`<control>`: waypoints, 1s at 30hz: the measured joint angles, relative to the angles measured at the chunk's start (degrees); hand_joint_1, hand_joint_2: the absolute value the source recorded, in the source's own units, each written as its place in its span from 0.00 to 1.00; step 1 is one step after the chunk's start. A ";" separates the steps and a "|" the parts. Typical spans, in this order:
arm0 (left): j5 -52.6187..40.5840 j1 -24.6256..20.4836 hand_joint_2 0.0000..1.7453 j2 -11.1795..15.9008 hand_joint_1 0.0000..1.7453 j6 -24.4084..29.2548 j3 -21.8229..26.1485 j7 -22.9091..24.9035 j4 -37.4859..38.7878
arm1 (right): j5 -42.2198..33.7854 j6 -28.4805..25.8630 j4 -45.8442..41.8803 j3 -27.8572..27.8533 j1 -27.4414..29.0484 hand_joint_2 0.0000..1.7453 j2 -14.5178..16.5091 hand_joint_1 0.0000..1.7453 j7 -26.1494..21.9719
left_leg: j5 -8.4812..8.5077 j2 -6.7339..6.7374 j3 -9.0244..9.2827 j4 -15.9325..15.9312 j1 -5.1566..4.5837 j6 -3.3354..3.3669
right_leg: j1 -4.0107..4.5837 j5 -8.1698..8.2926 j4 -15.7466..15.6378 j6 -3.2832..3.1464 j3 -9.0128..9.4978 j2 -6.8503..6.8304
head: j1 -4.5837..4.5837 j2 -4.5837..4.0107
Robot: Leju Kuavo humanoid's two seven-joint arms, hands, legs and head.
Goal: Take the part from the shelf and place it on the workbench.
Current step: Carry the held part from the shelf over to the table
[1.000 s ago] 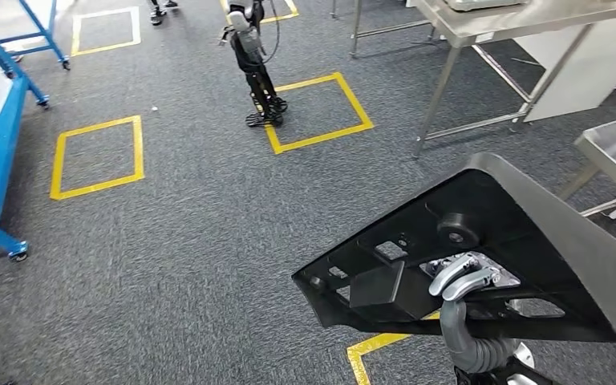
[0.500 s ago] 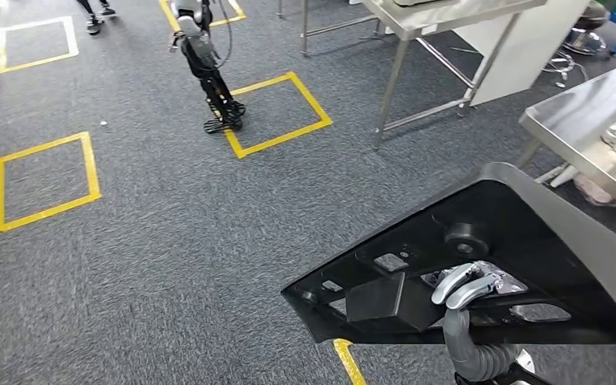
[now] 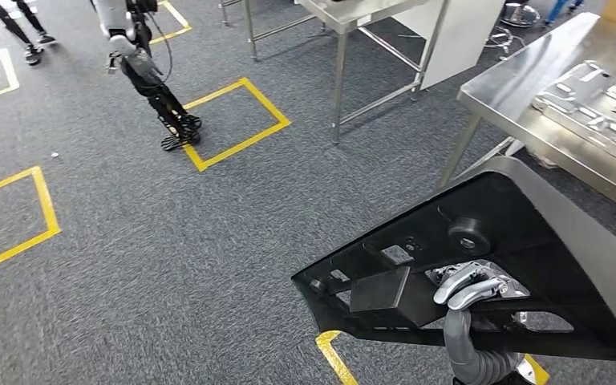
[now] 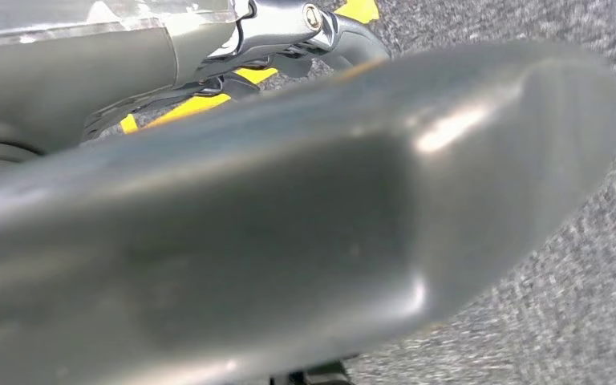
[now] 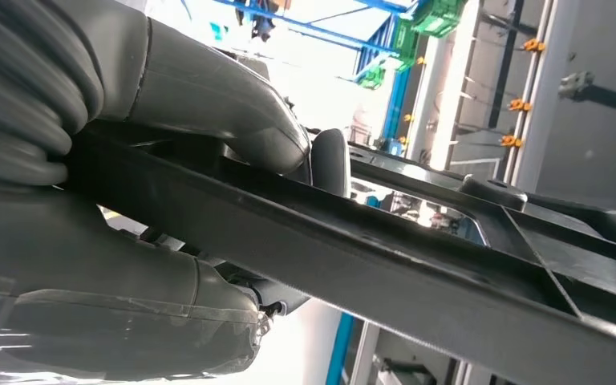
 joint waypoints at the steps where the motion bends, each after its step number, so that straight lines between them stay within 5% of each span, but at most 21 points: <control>1: -0.02 0.01 0.00 0.04 0.00 -0.04 -0.12 0.11 0.00 | -0.18 -0.03 0.02 0.14 0.02 1.00 0.00 1.00 0.00 | 0.65 -0.08 -0.22 0.30 0.00 0.06 | 0.05 0.01 0.03 0.00 0.05 0.69 | -0.01 0.00; 4: -0.03 -0.07 0.00 0.32 0.00 0.01 -0.22 0.20 0.00 | -1.26 0.12 0.17 0.48 -0.14 1.00 0.00 1.00 0.00 | 6.50 -2.25 4.18 -9.74 0.00 0.71 | 0.13 0.06 0.11 0.23 0.30 2.65 | 0.00 0.00; 7: 0.30 -0.32 0.00 0.64 0.00 0.44 -0.24 0.18 0.00 | -2.82 0.87 0.62 0.61 -0.74 1.00 0.00 1.00 0.01 | 8.24 -4.72 6.71 -16.15 -0.08 1.46 | 0.05 0.39 0.25 1.16 -0.22 4.40 | 0.03 0.00; 9: 0.96 -0.55 0.00 0.66 0.00 0.73 -0.22 0.13 0.00 | -4.42 2.28 1.26 0.61 -1.56 1.00 0.00 1.00 0.01 | 8.57 -3.57 6.80 -16.66 -0.07 2.06 | -0.16 0.66 0.18 1.90 -0.61 5.11 | 0.04 0.00; 12: 1.85 -0.53 0.00 0.54 0.00 1.07 -0.12 0.03 0.00 | -6.36 4.50 3.14 0.61 -4.52 1.00 0.01 1.00 0.01 | 9.27 -1.28 6.92 -17.45 0.16 3.08 | 0.06 -2.41 4.98 2.51 -3.05 1.51 | 0.35 0.01; 14: 2.13 -0.34 0.00 0.45 0.00 1.41 -0.08 0.08 0.00 | -6.80 5.27 4.74 0.61 -6.32 1.00 0.05 1.00 0.01 | 9.32 0.20 6.76 -17.44 -0.02 3.32 | -0.07 -6.02 12.71 2.87 -6.64 -0.61 | 0.48 0.01; 16: 2.28 -0.25 0.00 0.28 0.00 1.62 -0.05 0.19 -0.01 | -6.90 5.66 6.15 0.63 -7.33 1.00 0.09 1.00 0.01 | 9.25 1.54 6.69 -17.34 -0.11 3.30 | -0.33 -6.56 16.28 3.14 -8.13 -1.21 | 0.48 0.01; 19: 2.39 -0.30 0.00 -0.02 0.00 1.62 -0.04 0.28 -0.02 | -6.87 5.86 7.37 0.68 -8.47 1.00 0.09 1.00 0.01 | 8.88 3.11 6.81 -17.03 -0.17 2.92 | -0.33 -1.91 6.62 2.97 -2.88 -3.33 | 0.50 0.00; 21: 2.61 -0.28 0.00 -0.12 0.00 1.63 -0.02 0.37 -0.01 | -6.88 6.01 7.85 0.77 -9.18 1.00 0.08 1.00 0.01 | 8.49 3.97 6.88 -16.70 -0.43 2.39 | 0.05 -0.40 0.99 2.42 -0.05 -5.01 | 0.44 -0.01; 24: 3.23 -0.39 0.00 -0.30 0.00 2.23 0.03 0.40 -0.01 | -7.26 6.19 8.55 0.98 -10.23 1.00 0.02 1.00 0.01 | 8.16 5.18 7.07 -16.60 -0.57 1.50 | 0.26 -0.22 0.13 1.65 0.04 -4.03 | 0.42 0.00; 26: 3.53 -0.40 0.00 -0.44 0.00 2.73 0.06 0.40 -0.02 | -7.77 6.30 8.94 1.13 -11.20 1.00 -0.02 1.00 0.01 | 6.75 3.57 6.56 -14.86 -0.31 0.86 | -0.02 0.08 -0.23 1.04 0.13 -2.93 | 0.32 0.00; 28: 3.87 -0.23 0.00 -0.52 0.00 2.89 0.09 0.39 -0.02 | -8.12 6.37 9.31 1.39 -12.08 1.00 -0.05 1.00 0.02 | 3.22 0.84 3.82 -8.52 -0.08 0.41 | -0.19 0.25 -0.43 0.63 0.19 -1.83 | 0.12 0.00; 30: 4.25 0.02 0.00 -0.57 0.00 2.84 0.22 0.26 -0.02 | -8.36 6.42 9.72 1.68 -12.39 1.00 -0.10 1.00 0.02 | 0.47 0.03 0.26 -1.18 -0.05 0.25 | -0.12 0.28 -0.41 0.49 0.18 -0.60 | 0.04 0.00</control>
